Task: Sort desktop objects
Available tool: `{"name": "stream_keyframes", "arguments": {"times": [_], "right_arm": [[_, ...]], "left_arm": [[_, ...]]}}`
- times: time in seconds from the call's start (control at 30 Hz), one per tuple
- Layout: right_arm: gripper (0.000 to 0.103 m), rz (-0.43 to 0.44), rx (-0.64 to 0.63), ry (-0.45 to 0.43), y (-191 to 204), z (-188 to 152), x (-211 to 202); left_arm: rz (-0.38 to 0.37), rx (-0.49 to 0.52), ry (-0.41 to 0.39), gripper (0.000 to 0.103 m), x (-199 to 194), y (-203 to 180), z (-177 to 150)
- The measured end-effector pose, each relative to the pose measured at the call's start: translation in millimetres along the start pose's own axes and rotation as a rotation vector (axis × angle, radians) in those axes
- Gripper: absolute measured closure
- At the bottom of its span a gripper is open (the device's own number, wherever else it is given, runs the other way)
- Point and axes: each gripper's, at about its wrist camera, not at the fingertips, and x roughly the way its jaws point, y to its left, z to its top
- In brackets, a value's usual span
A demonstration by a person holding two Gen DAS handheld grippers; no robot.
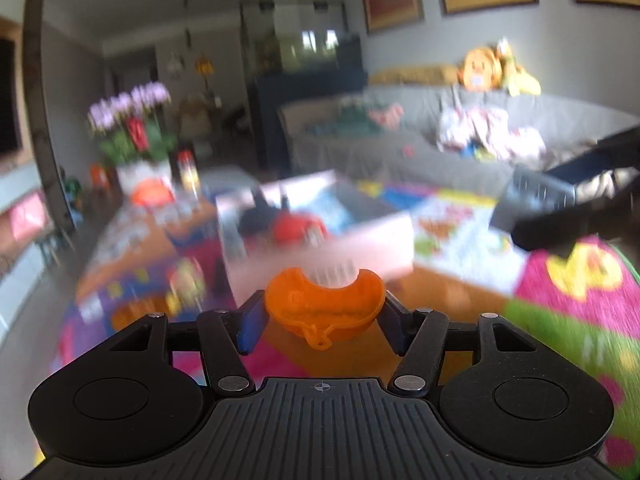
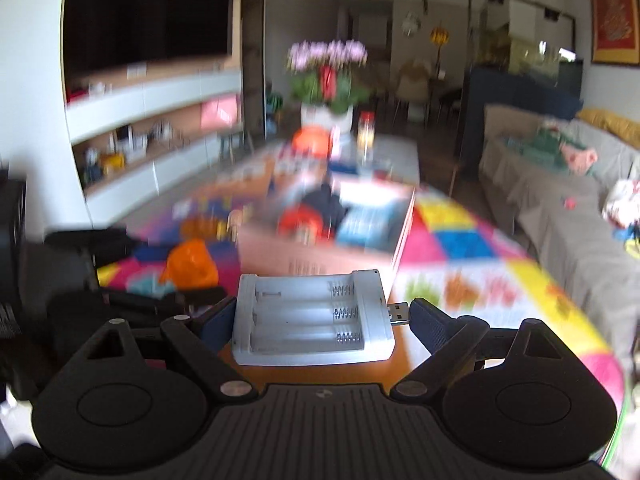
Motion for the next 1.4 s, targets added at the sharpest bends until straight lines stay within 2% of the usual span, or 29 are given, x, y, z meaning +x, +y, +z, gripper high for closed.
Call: {"name": "stream_keyframes", "arguments": {"times": [0.1,0.2,0.3,0.37,0.43,0.57,0.7,0.73,0.77,0.8,0.87,0.97,1.1,1.2,1.27,1.4], "right_arm": [[0.012,-0.018,-0.022,-0.077,-6.9,35.9,10.9],[0.012,-0.04,-0.018,-0.116,-13.1,72.8,48.3],[0.009,-0.068,0.033,-0.096,-21.3,99.1,99.6],[0.006,-0.084,0.083,-0.069,-30.1,104.1,124.6],[0.006,-0.078,0.114,-0.069,-37.7,97.6,132.0],[0.0,-0.085,0.148,-0.066,-55.8,69.0,119.1],[0.0,-0.033,0.192,-0.008,-73.8,43.7,98.2],[0.0,-0.029,0.183,0.0,-74.3,39.1,93.8],[0.0,-0.026,0.171,0.006,-73.1,34.9,90.3],[0.0,-0.022,0.153,0.011,-70.1,30.0,86.9],[0.0,-0.013,0.107,0.008,-61.7,19.1,81.5],[0.0,0.007,0.005,0.013,-43.0,-1.6,77.5],[0.0,0.026,-0.124,0.05,-10.3,-26.9,88.0],[0.0,0.049,-0.165,0.072,7.9,-40.3,95.1],[0.0,0.069,-0.176,0.093,17.5,-46.7,99.4],[0.0,0.102,-0.171,0.127,29.4,-53.2,104.8]], "left_arm": [[0.043,0.006,-0.063,0.039,11.3,11.6,24.2],[0.074,-0.02,-0.059,0.039,31.8,28.6,38.4],[0.104,-0.025,-0.025,0.039,51.3,43.1,39.6],[0.117,-0.033,-0.002,0.039,62.3,52.5,37.4],[0.117,-0.048,0.018,0.039,72.1,61.5,35.0],[0.078,-0.091,0.038,0.039,96.9,71.2,41.3],[0.03,-0.108,-0.035,0.038,116.3,62.4,69.0],[0.023,-0.113,-0.062,0.03,121.2,57.9,78.8],[0.017,-0.117,-0.084,0.014,125.6,54.1,87.6],[0.007,-0.122,-0.105,0.009,128.6,52.9,95.3],[0.001,-0.133,-0.134,0.007,127.6,55.1,104.1],[0.059,-0.126,-0.146,0.006,115.6,71.2,100.6],[0.206,-0.123,-0.065,0.006,109.8,112.4,75.1],[0.285,-0.209,0.036,0.008,112.6,147.4,52.8],[0.296,-0.262,0.122,0.021,121.1,160.4,35.8],[0.226,-0.296,0.201,0.021,140.4,162.9,11.5]]}}
